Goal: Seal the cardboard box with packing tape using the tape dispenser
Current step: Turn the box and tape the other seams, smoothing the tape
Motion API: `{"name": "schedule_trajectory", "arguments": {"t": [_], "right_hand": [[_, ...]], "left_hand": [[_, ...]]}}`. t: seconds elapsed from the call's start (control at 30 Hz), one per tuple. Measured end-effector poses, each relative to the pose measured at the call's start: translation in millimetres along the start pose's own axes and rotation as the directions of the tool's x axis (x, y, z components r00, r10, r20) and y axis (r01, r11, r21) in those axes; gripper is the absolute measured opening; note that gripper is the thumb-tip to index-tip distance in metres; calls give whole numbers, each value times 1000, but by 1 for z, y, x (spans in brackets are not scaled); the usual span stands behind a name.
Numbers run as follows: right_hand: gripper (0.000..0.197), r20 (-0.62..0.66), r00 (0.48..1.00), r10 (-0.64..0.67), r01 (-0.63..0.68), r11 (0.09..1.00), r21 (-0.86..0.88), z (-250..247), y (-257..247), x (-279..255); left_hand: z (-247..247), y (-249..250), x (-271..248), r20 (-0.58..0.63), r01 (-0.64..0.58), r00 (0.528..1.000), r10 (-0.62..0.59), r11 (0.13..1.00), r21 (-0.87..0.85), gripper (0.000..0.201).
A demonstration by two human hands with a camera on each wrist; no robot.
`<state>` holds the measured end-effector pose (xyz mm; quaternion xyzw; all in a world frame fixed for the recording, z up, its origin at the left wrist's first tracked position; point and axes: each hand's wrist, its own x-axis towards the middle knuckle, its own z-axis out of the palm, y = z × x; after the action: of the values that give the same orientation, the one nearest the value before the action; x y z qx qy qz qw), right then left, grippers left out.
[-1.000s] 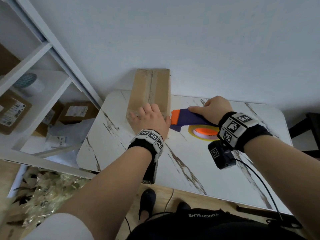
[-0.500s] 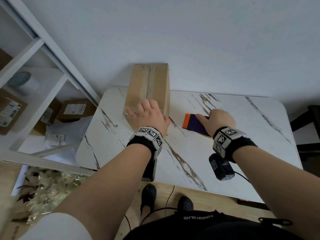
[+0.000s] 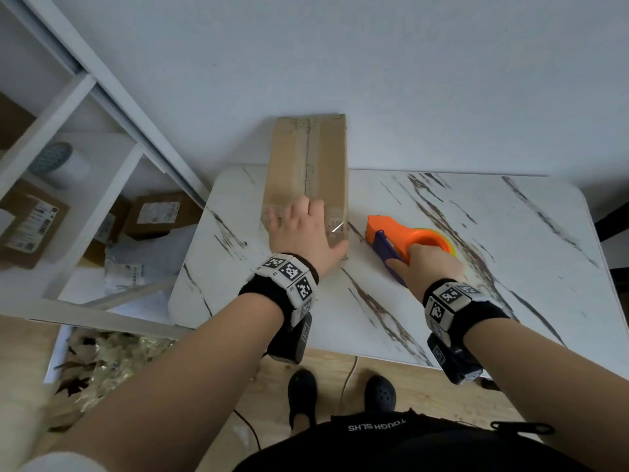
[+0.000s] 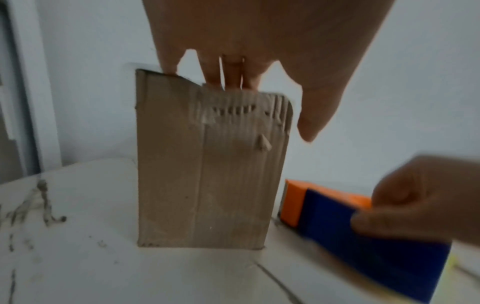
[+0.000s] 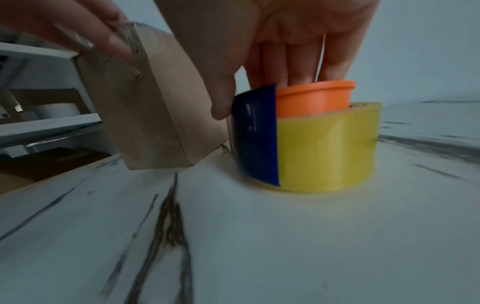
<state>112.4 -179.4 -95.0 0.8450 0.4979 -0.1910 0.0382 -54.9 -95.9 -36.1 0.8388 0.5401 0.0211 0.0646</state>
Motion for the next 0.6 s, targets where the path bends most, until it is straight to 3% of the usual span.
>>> {"name": "schedule_trajectory", "arguments": {"t": [0.13,0.23,0.3,0.37,0.53,0.6], "right_hand": [[40,-2,998,55,-55,998,-36,-10,-16,-7],[33,-132,991,-1,-2,1000,-25,-29,-39,-10],[34,-197,976,-98,111,992,57,-39,-58,-14],[43,-232,958,-171,204,971,127,-45,-76,-18],[51,-239,961,-139,228,887,402,-47,-92,-22],[49,-236,966,-102,211,841,499,-48,-93,-23]], "left_hand": [[-13,-27,1,-41,-95,995,90,983,-156,51],[-20,-47,2,-71,7,997,-31,948,-318,48],[-23,-61,1,-8,151,986,-167,911,-382,44],[-18,-75,3,55,224,974,-221,886,-407,36],[-5,-97,5,107,199,980,-171,753,-627,37],[-4,-103,7,101,175,984,-144,756,-631,35]]}}
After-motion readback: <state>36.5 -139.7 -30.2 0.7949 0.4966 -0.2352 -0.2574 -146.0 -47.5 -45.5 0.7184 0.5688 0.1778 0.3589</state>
